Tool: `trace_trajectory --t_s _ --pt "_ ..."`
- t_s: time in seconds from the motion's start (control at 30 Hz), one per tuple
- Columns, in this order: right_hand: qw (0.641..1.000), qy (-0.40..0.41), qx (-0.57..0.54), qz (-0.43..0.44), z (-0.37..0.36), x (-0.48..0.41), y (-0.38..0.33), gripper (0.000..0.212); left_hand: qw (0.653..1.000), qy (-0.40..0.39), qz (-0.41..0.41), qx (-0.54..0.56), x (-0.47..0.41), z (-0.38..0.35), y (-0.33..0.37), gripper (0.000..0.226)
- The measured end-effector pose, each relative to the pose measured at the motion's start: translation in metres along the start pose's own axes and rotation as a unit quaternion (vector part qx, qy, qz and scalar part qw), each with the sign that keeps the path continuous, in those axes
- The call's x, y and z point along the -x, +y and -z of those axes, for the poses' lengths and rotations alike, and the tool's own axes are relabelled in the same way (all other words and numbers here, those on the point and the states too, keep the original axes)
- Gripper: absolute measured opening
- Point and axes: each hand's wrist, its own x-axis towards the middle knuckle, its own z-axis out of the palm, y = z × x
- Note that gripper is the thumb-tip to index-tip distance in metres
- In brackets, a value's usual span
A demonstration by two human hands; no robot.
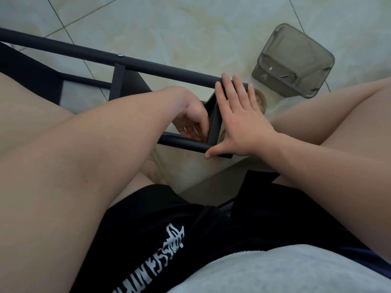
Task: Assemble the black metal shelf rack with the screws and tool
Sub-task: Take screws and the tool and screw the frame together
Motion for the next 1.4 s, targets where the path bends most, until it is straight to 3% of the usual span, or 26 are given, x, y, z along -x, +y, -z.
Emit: trace_trajectory --t_s 0.43,0.67,0.83,1.1,1.4 --pt "1.000 0.002 0.006 -0.001 0.001 0.000 0.000 0.162 0.999 0.014 0.003 -0.039 0.000 -0.001 0.002 0.005" --pt "1.000 0.000 -0.001 0.001 0.001 0.000 0.000 0.160 0.999 -0.001 -0.012 -0.036 0.003 0.003 0.003 0.017" --pt "1.000 0.001 0.001 0.000 0.000 0.000 0.000 0.161 0.998 0.017 0.003 -0.057 0.001 0.003 0.000 0.011" --pt "1.000 0.004 -0.001 0.001 -0.001 0.000 0.000 0.161 0.999 0.007 0.003 -0.037 -0.005 0.001 0.005 0.006" --pt "1.000 0.003 0.002 0.001 -0.001 0.000 0.001 0.161 1.000 -0.019 -0.001 -0.011 -0.001 0.003 0.002 0.017"
